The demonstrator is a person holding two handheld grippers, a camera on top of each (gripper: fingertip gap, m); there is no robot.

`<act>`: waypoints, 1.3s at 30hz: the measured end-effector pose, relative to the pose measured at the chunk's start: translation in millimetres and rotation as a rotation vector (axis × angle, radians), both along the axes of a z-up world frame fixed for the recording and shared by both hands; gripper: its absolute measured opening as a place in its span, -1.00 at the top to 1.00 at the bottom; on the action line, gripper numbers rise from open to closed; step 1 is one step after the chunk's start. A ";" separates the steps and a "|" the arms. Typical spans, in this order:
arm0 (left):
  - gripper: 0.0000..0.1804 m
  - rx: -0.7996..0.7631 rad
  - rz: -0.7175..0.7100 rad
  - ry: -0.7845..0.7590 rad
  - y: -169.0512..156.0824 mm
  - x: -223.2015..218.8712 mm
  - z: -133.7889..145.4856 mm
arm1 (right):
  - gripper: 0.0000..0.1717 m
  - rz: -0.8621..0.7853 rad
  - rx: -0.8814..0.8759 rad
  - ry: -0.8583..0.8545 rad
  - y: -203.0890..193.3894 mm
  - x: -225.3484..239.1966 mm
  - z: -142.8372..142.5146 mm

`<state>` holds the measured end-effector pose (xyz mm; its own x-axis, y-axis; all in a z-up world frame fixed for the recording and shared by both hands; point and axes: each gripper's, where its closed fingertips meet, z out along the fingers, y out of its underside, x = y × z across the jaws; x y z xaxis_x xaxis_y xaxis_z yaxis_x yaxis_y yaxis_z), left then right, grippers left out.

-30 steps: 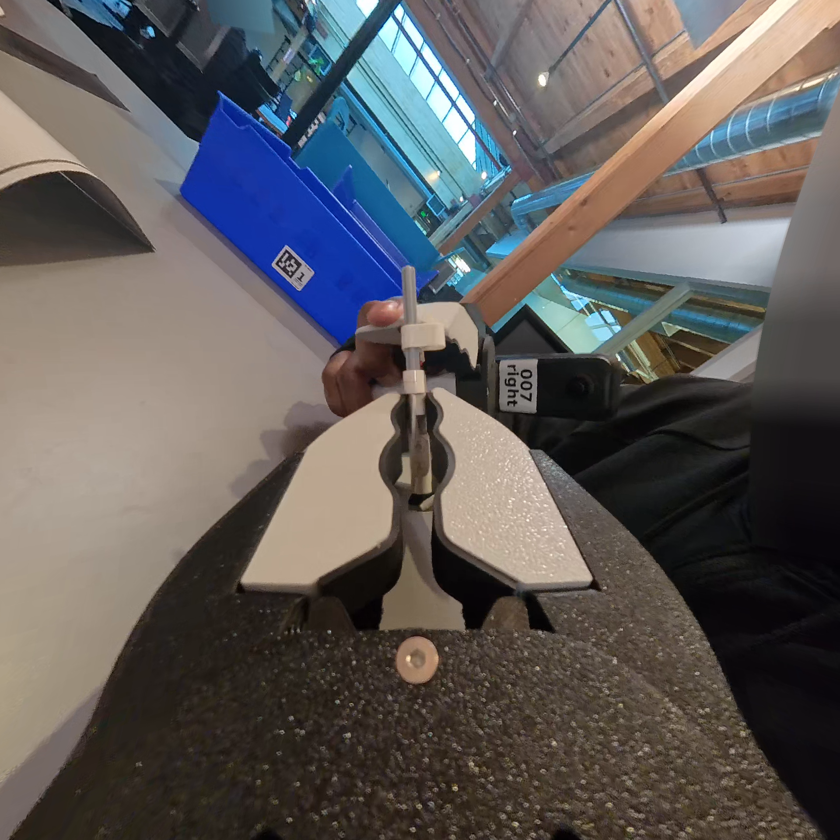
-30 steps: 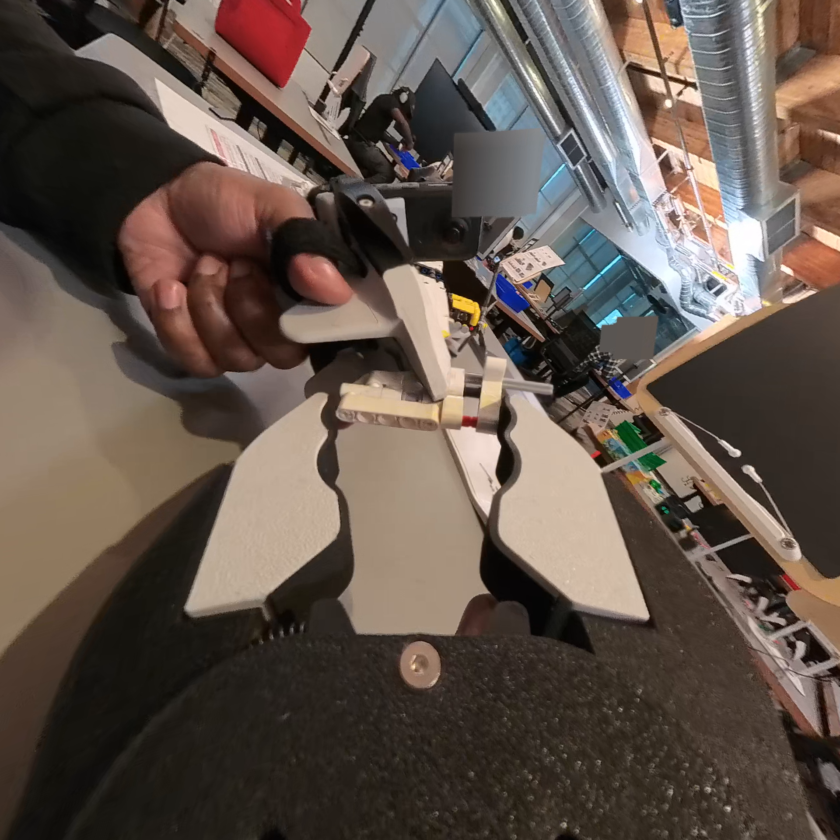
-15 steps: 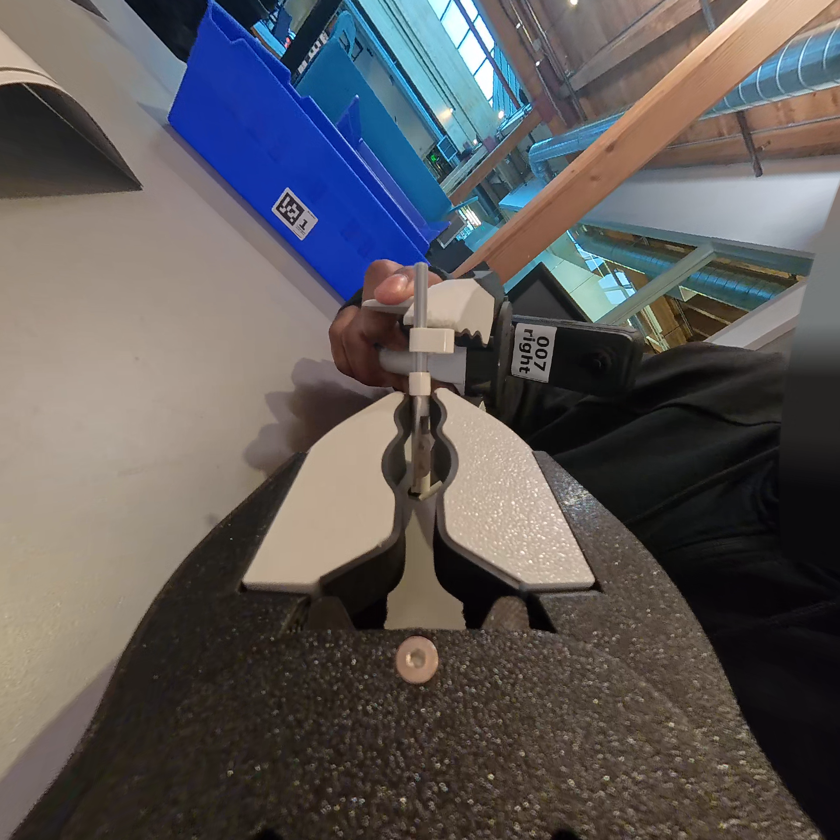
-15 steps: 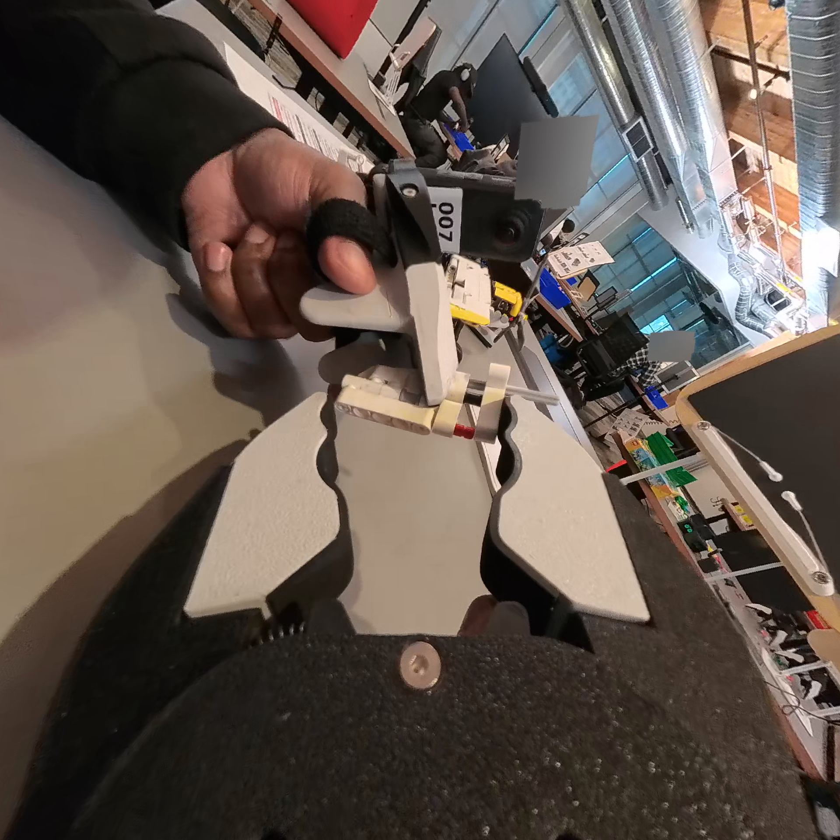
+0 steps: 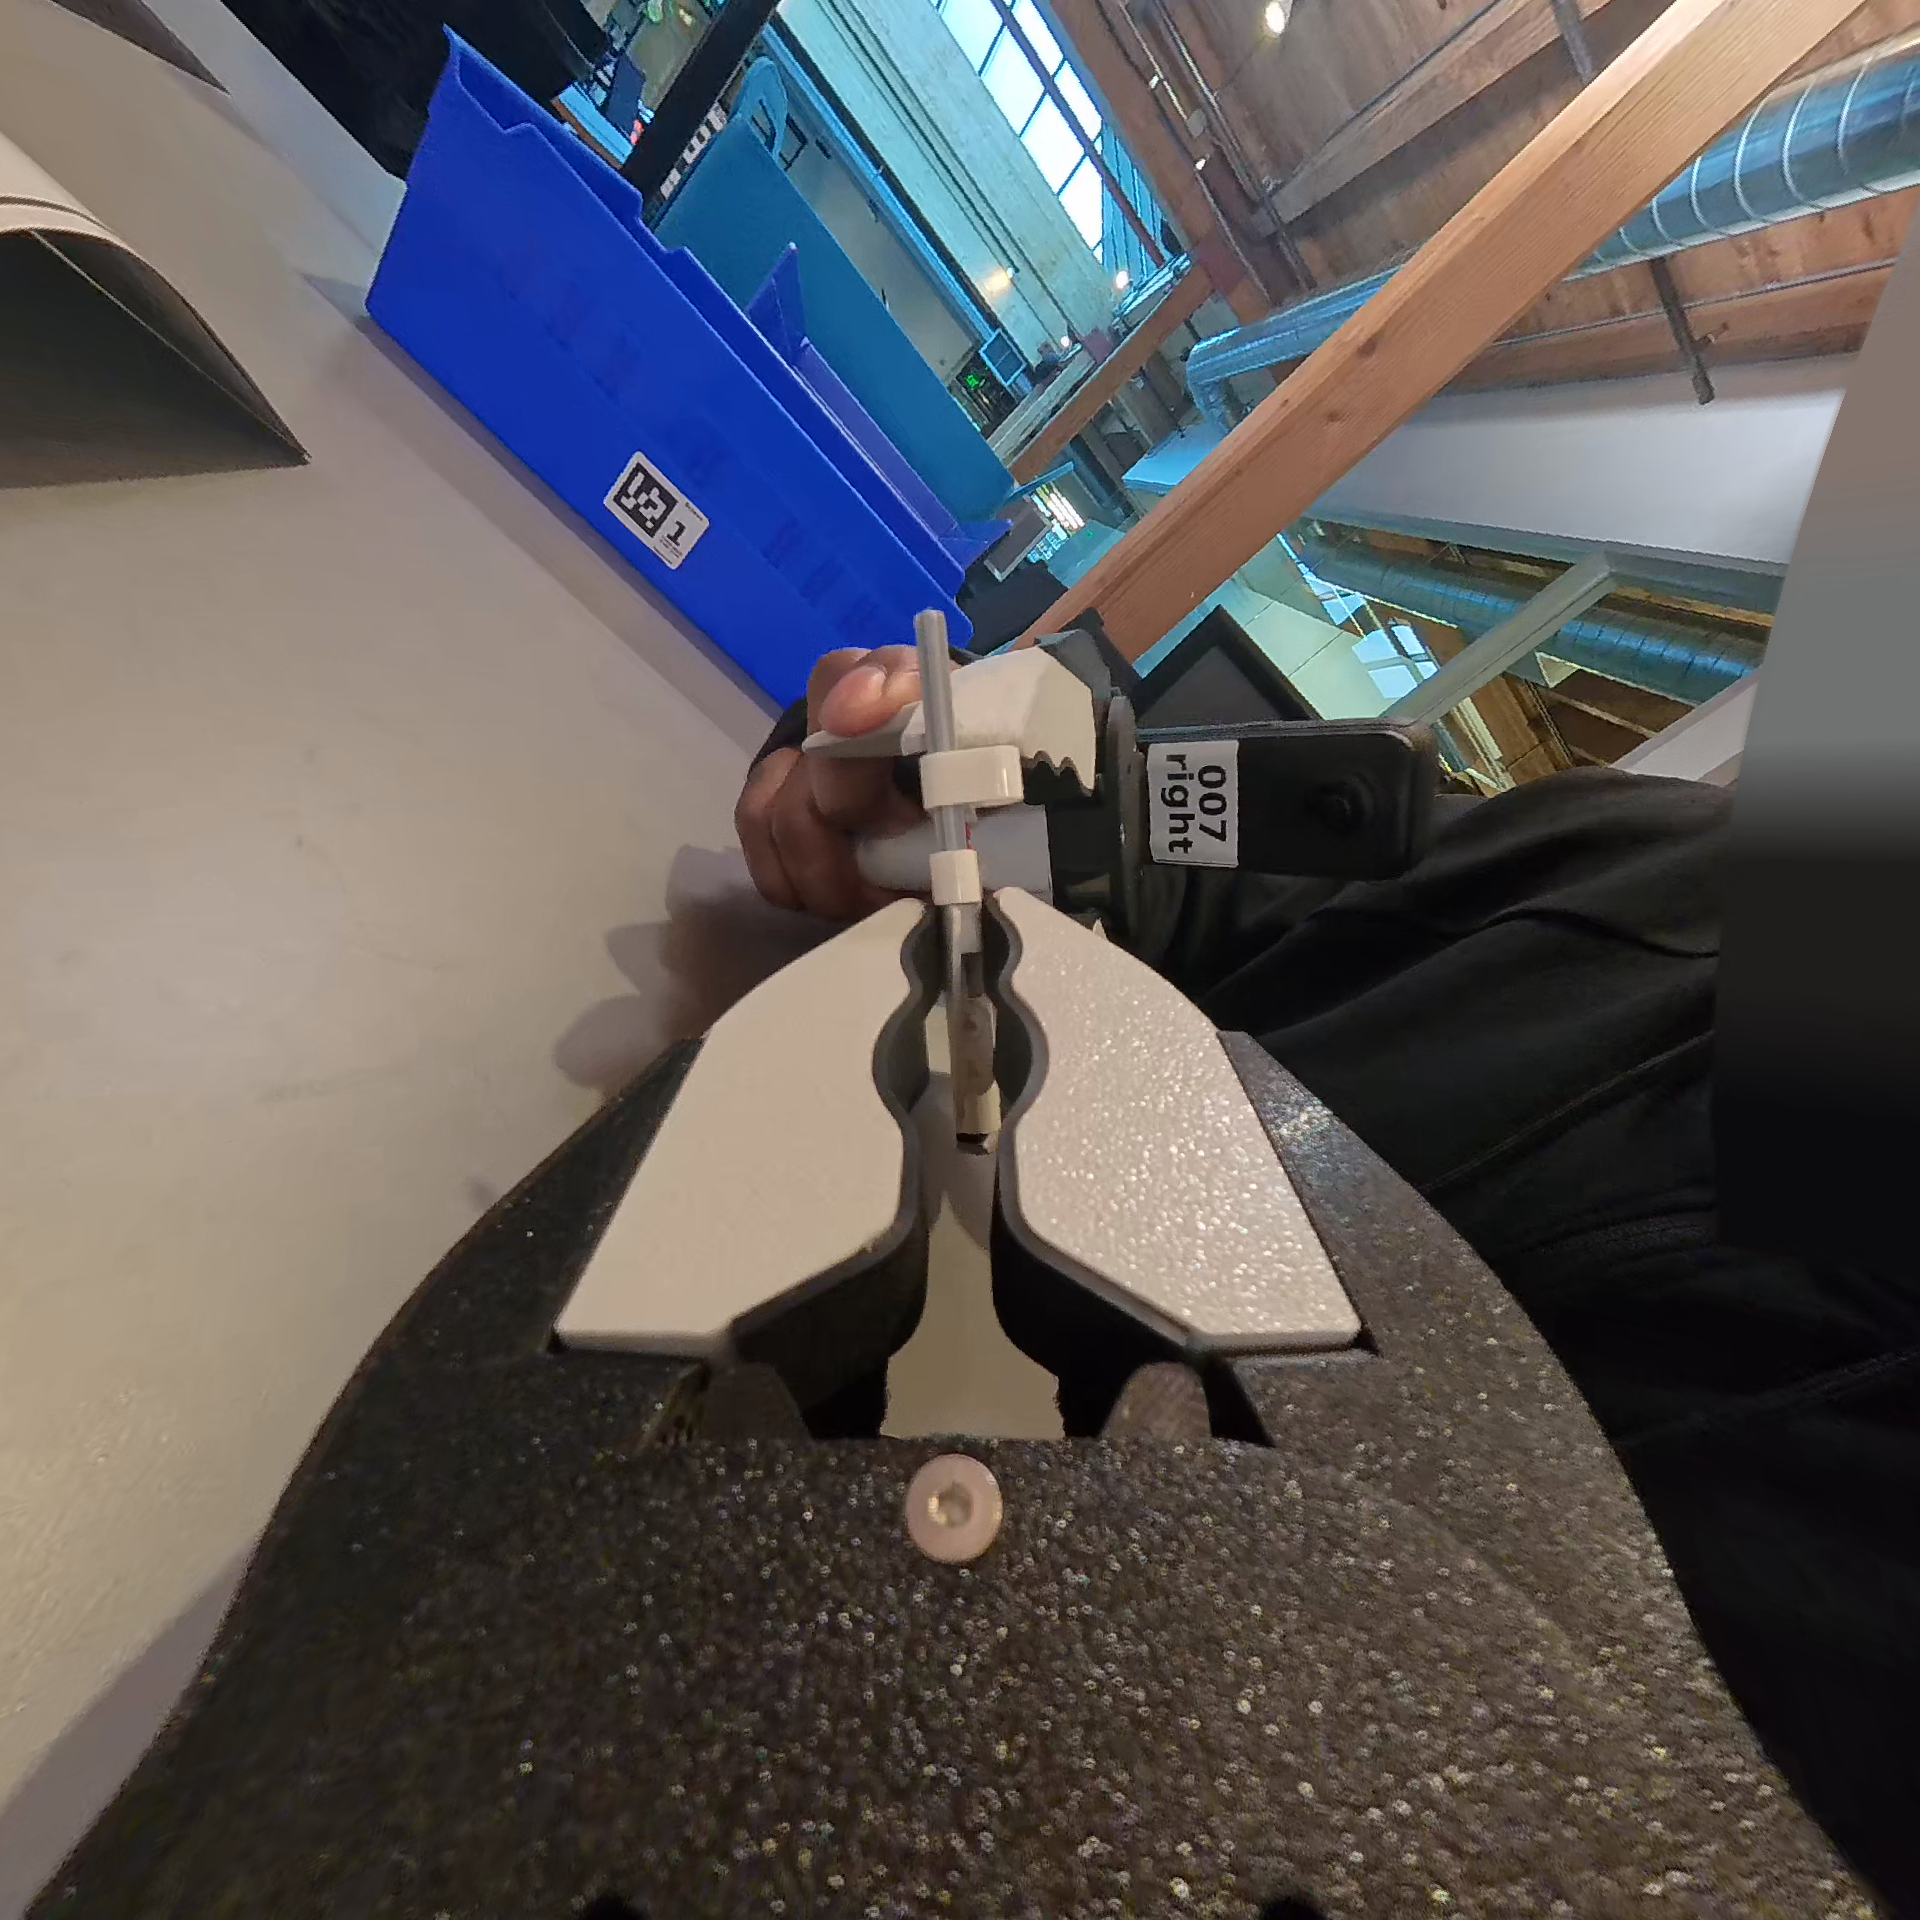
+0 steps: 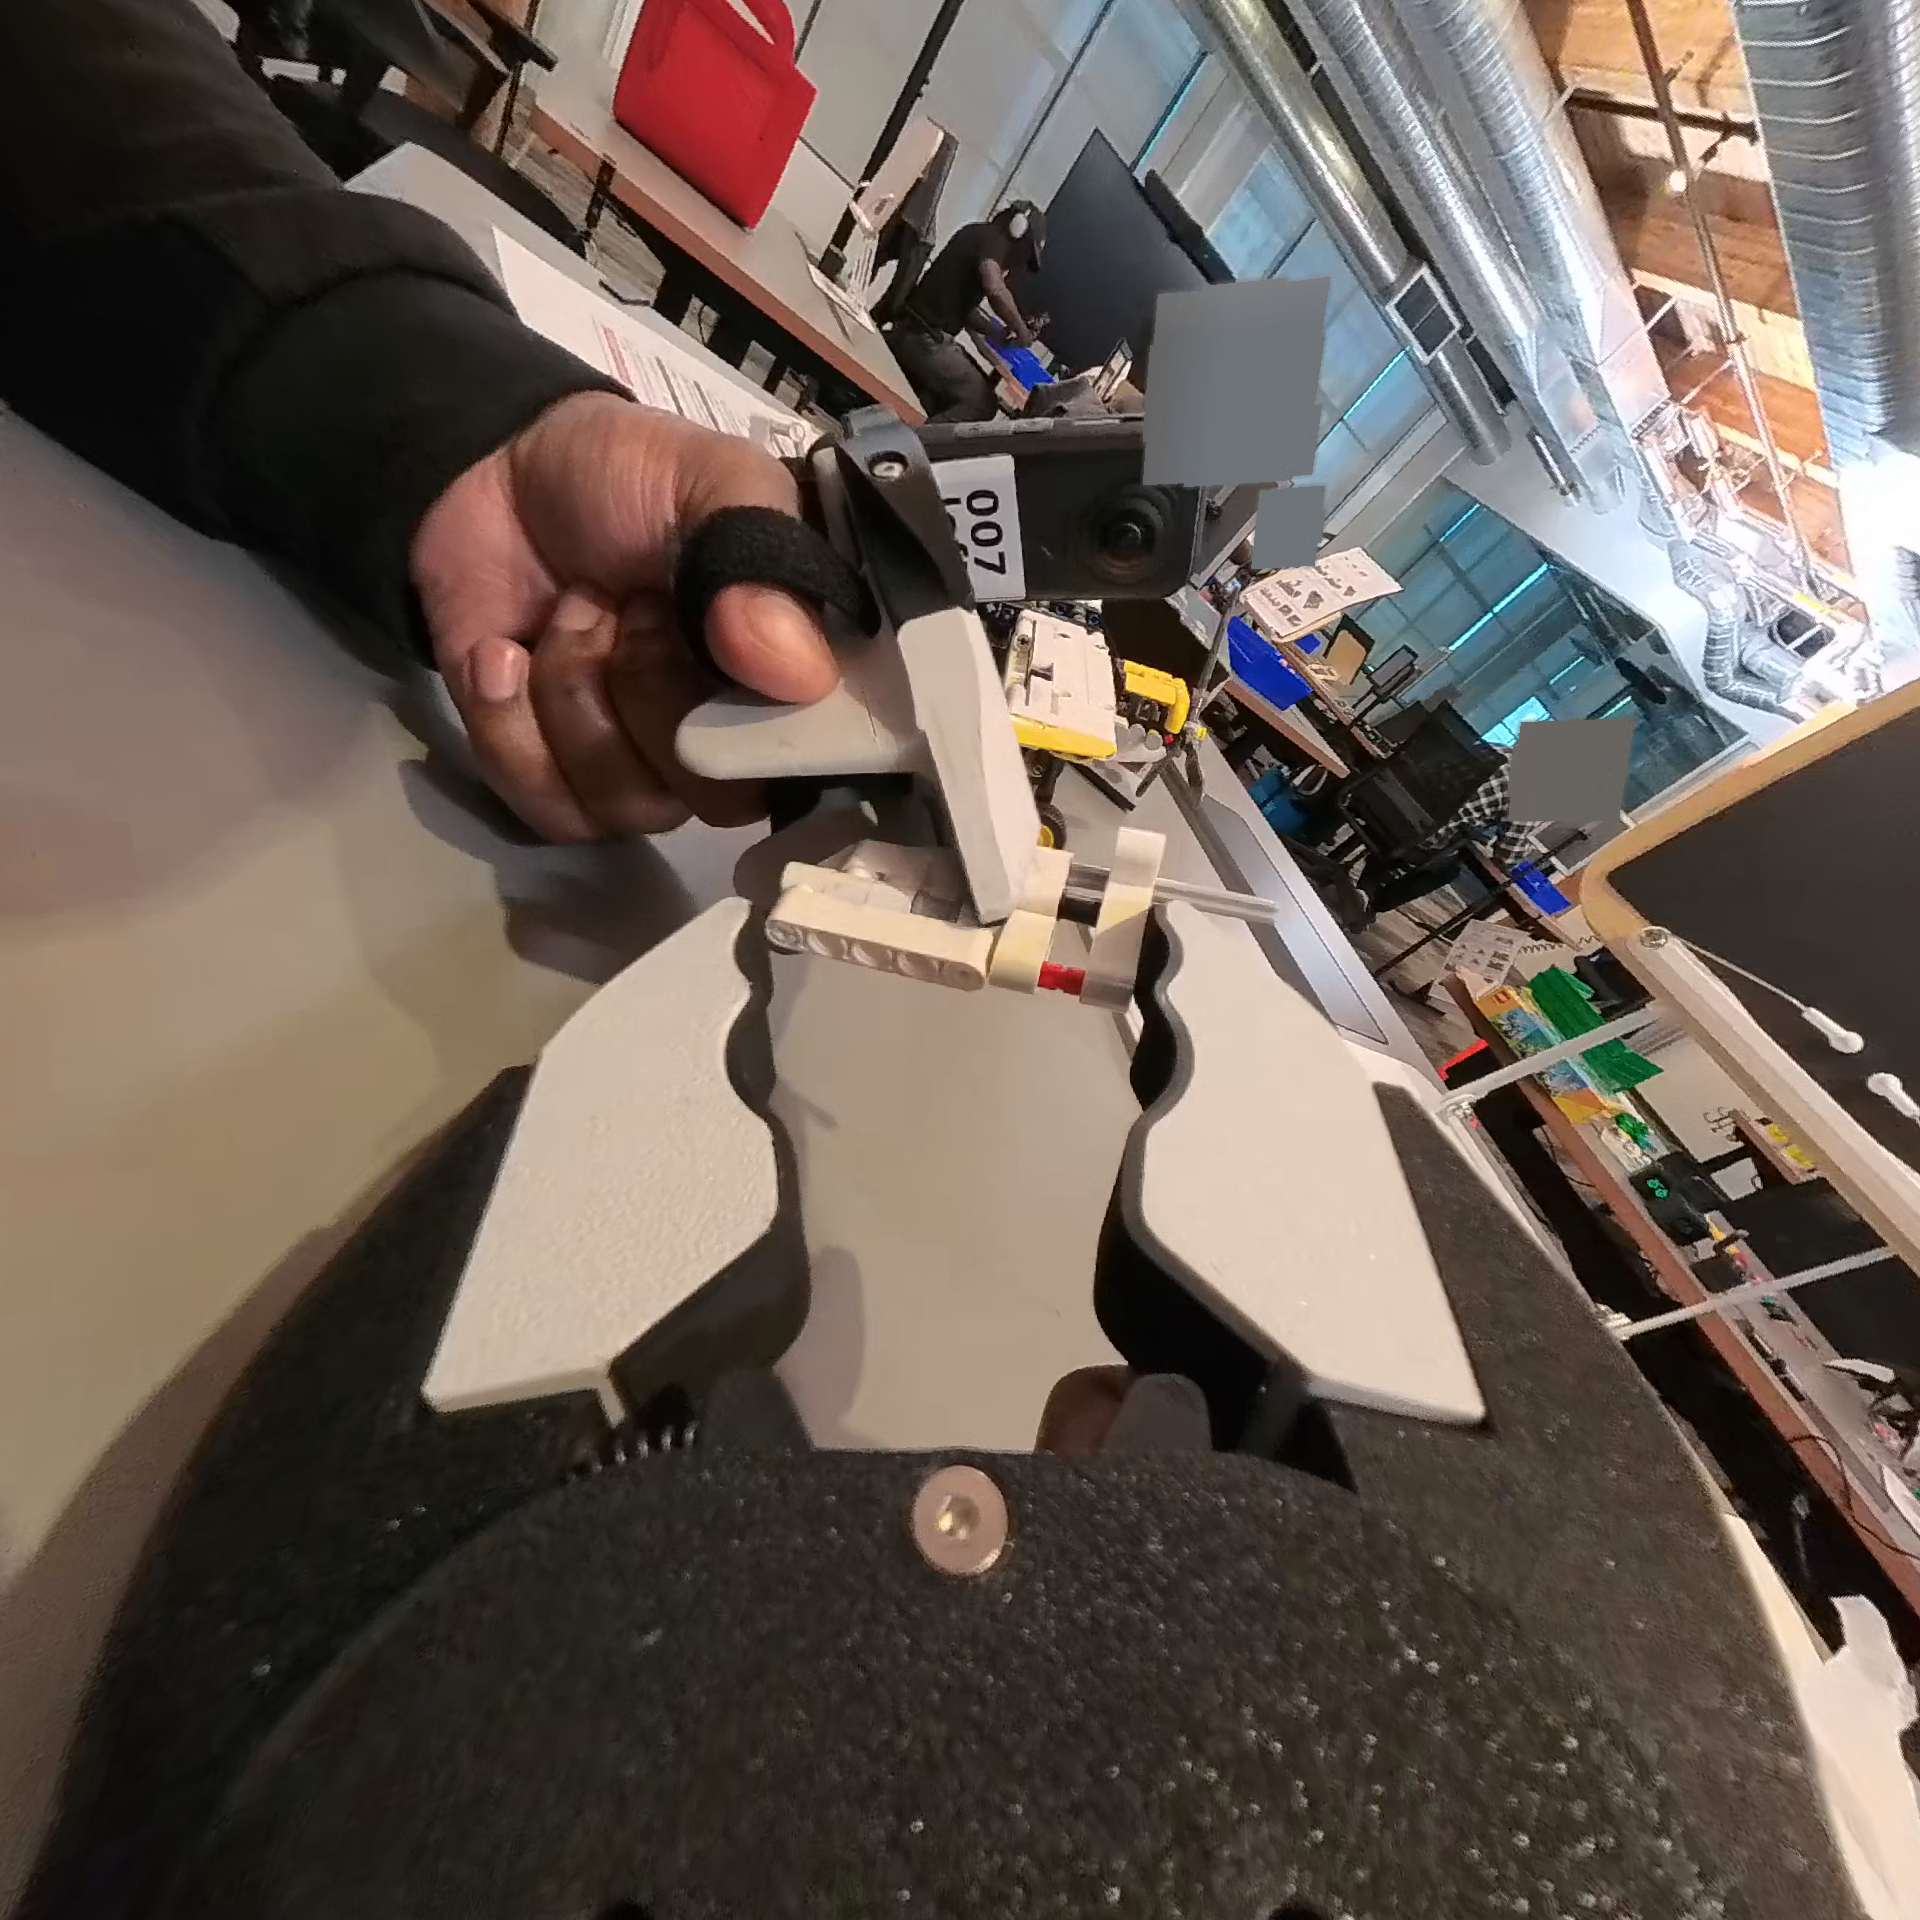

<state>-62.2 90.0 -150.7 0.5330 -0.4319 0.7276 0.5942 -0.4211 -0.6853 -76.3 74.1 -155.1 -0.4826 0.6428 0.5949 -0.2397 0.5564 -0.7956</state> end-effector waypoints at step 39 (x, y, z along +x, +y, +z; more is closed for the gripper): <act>0.93 -0.030 0.019 -0.043 0.6 -4.8 -1.9 | 0.21 -0.050 -0.012 -0.008 -2.1 -5.2 -4.0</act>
